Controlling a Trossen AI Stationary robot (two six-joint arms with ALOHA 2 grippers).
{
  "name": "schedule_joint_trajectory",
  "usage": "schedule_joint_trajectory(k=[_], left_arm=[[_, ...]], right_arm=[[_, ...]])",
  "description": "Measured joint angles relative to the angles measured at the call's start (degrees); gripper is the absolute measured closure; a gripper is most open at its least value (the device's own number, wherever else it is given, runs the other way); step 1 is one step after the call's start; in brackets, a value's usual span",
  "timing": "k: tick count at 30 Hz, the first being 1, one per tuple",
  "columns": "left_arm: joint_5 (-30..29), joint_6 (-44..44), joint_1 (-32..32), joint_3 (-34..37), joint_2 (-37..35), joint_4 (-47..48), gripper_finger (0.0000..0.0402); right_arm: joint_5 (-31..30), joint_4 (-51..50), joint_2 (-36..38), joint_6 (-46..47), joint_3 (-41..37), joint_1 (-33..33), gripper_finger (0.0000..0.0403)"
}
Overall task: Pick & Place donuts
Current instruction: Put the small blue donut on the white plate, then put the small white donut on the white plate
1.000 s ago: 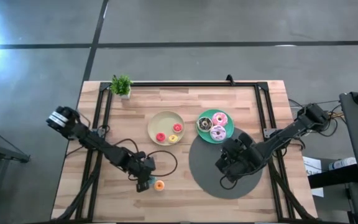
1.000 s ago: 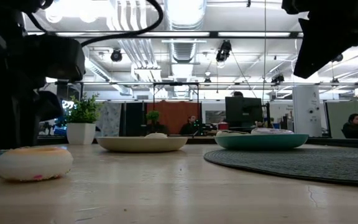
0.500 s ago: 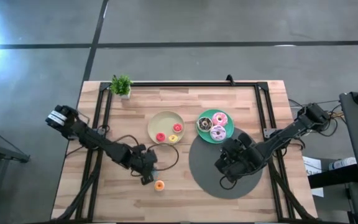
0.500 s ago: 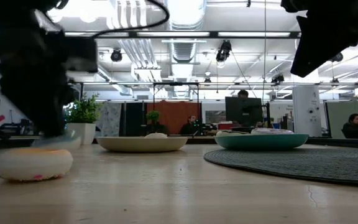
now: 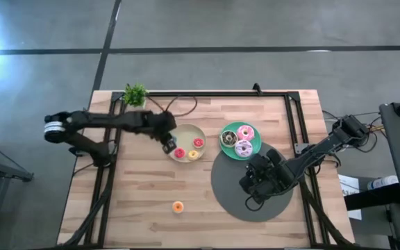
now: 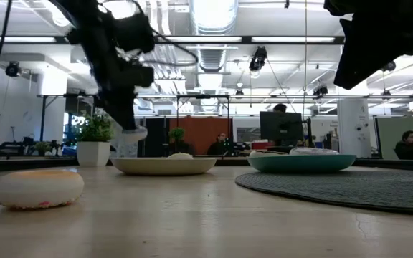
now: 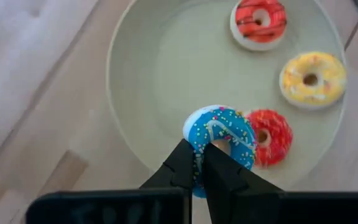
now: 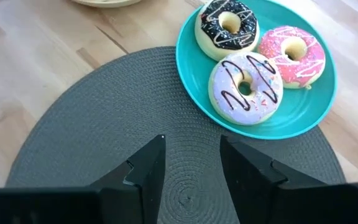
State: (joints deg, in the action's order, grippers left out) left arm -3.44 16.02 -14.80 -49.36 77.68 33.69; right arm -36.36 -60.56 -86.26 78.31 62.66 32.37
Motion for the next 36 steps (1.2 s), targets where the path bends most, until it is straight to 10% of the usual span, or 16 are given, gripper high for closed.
schedule_joint_trajectory(k=[6, 20, 29, 36], left_arm=[[8.7, -3.02, -3.95, 0.0, 6.41, -7.29, 0.0386], [1.77, -3.99, -3.9, -0.24, 2.96, -2.96, 0.0286], [5.24, 3.31, 4.58, -0.13, -12.16, -1.02, 0.0284], [-6.96, 15.04, 19.95, -0.08, -16.05, 2.7, 0.0284]], right_arm=[[0.11, 1.49, -0.04, 1.11, -0.05, -0.01, 0.0254], [0.13, 3.86, -0.04, -0.38, -0.09, -0.36, 0.0249], [6.44, 22.85, -1.78, -24.47, -0.09, -7.01, 0.0248], [17.79, 42.02, -5.44, -45.22, -0.09, -12.36, 0.0251]])
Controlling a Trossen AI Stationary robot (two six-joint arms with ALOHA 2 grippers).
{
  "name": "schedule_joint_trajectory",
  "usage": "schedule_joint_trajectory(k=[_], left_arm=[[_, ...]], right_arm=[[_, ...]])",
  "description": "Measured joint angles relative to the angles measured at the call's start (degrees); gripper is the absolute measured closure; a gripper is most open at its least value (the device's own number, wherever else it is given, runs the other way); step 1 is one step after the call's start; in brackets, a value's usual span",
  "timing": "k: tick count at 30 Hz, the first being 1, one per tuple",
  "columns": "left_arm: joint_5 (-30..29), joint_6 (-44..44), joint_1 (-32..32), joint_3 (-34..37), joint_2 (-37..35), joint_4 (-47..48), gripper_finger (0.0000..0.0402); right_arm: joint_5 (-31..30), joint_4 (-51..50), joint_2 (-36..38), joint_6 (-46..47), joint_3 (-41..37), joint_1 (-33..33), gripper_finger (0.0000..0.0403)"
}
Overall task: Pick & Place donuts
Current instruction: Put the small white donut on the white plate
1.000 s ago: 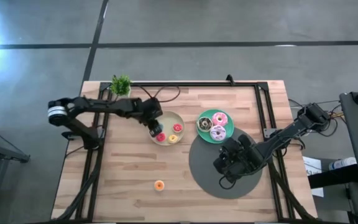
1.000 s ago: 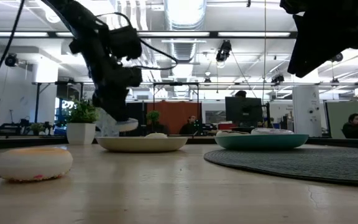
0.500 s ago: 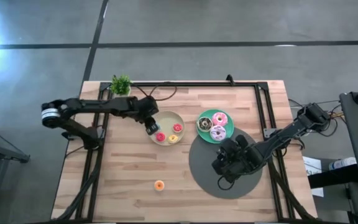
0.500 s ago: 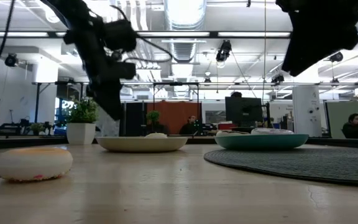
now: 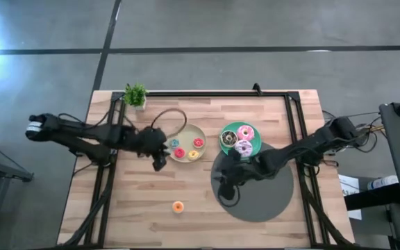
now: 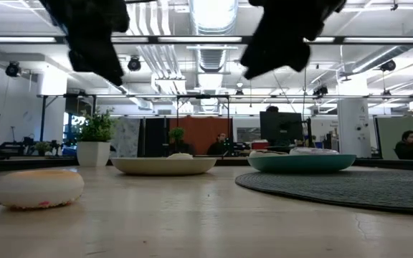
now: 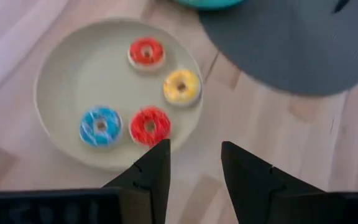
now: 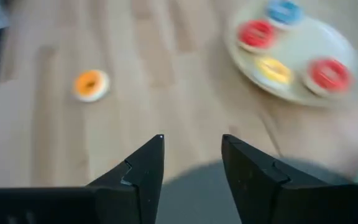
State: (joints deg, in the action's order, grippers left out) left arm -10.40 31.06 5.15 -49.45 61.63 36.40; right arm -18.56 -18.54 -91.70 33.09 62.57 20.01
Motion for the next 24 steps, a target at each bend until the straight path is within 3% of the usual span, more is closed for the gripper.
schedule_joint_trajectory(k=[6, 11, 18, 24], left_arm=[[-6.3, 10.45, 12.42, 0.27, 2.59, 2.13, 0.0284], [-7.82, 21.06, 20.51, 0.85, 6.93, 0.6, 0.0284], [-5.65, 28.51, 28.98, 1.11, 16.9, -8.46, 0.0284], [-5.12, 36.81, 33.31, 1.11, 23.6, -11.5, 0.0284]], right_arm=[[11.17, 11.26, -5.26, -13.61, 0.0, -0.2, 0.026], [17.99, 12.84, -11.74, -15.28, 4.1, 0.02, 0.0261], [22.94, 10.57, -20.75, -17.14, 15.16, 0.5, 0.0261], [22.9, 3.91, -23.38, -19.02, 20.64, 1.04, 0.0262]])
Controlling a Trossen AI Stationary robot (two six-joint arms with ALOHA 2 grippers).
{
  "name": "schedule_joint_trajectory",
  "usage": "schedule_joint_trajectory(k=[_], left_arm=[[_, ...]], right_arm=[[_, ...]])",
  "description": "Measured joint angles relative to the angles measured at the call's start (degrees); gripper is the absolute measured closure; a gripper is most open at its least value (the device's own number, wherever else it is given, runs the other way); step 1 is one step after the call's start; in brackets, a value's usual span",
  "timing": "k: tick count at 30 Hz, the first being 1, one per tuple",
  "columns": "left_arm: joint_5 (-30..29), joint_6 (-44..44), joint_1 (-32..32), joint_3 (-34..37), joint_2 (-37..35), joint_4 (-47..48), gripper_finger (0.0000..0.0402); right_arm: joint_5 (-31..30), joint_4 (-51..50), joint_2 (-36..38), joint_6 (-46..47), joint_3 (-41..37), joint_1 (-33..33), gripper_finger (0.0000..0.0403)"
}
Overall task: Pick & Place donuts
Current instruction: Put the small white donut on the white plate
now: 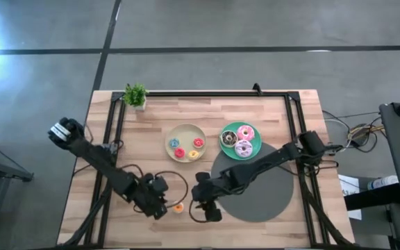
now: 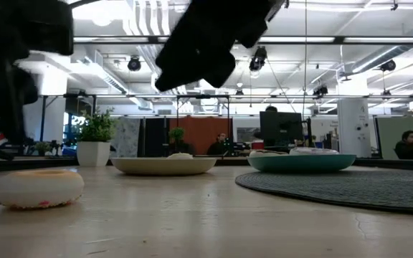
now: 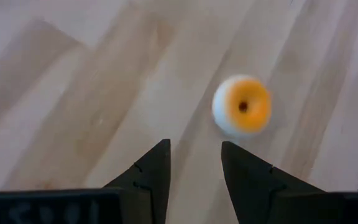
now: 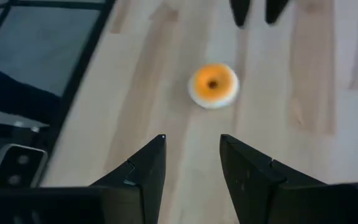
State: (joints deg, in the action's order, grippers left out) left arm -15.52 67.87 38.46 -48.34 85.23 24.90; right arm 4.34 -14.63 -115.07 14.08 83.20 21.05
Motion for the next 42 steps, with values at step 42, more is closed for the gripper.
schedule_joint_trajectory(k=[42], left_arm=[[-0.64, -0.24, 3.49, 12.9, 4.64, -26.87, 0.0284]], right_arm=[[-3.04, 12.56, -9.5, 53.63, 0.28, 3.0, 0.0297]])
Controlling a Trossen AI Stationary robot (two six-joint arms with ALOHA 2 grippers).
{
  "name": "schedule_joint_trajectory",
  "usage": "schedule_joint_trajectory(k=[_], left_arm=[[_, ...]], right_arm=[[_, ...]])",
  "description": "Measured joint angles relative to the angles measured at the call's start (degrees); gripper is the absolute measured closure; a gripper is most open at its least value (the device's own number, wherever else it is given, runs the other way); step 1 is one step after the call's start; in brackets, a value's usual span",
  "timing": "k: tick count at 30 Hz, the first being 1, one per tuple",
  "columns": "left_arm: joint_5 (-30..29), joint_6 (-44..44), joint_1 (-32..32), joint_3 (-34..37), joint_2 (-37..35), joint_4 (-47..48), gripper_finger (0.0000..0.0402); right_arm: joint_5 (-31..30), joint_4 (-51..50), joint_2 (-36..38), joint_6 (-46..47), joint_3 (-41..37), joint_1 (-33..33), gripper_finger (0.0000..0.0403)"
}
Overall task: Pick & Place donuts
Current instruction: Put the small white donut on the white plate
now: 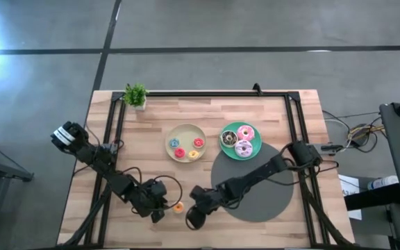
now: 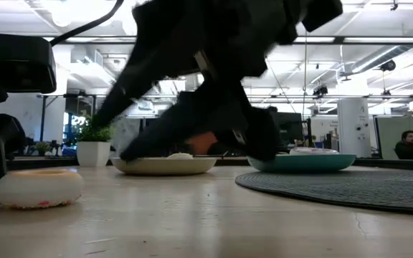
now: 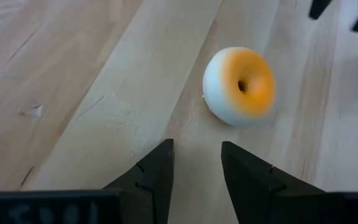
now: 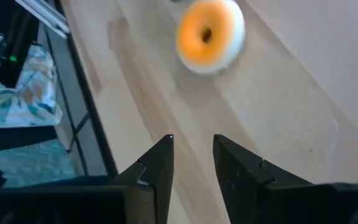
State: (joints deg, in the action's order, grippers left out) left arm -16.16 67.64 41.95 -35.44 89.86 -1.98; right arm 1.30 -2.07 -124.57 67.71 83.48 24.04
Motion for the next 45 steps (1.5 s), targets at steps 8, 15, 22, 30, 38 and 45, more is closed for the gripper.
schedule_joint_trajectory(k=[8, 15, 22, 30, 38, 45], left_arm=[[-0.25, -1.64, 0.38, 0.09, -0.1, 0.0, 0.0284], [-0.31, -4.68, -0.8, 0.11, 0.09, -0.31, 0.0284], [-0.71, -8.56, -3.67, 0.22, 0.28, -2.87, 0.0284], [-0.43, -11.67, -6.62, 0.22, 0.31, -3.89, 0.0284], [1.08, -11.86, -6.64, 0.15, 1.48, -4.5, 0.0284], [2.23, -10.64, -6.64, 0.02, 4.13, -7.85, 0.0284]], right_arm=[[-3.89, 0.8, -0.59, -1.77, 0.57, 0.35, 0.0311], [-3.88, 2.58, -3.1, -0.69, 1.68, 0.16, 0.0317], [-4.62, 2.53, -5.12, -3.01, 5.15, -0.12, 0.0319], [-7.34, 1.46, -4.84, -5.11, 5.36, -0.71, 0.0322], [-7.41, -0.84, -5.18, -12.11, 6.19, 0.01, 0.0337], [-7.28, -0.73, -7.04, -12.34, 6.77, -0.54, 0.0339]])
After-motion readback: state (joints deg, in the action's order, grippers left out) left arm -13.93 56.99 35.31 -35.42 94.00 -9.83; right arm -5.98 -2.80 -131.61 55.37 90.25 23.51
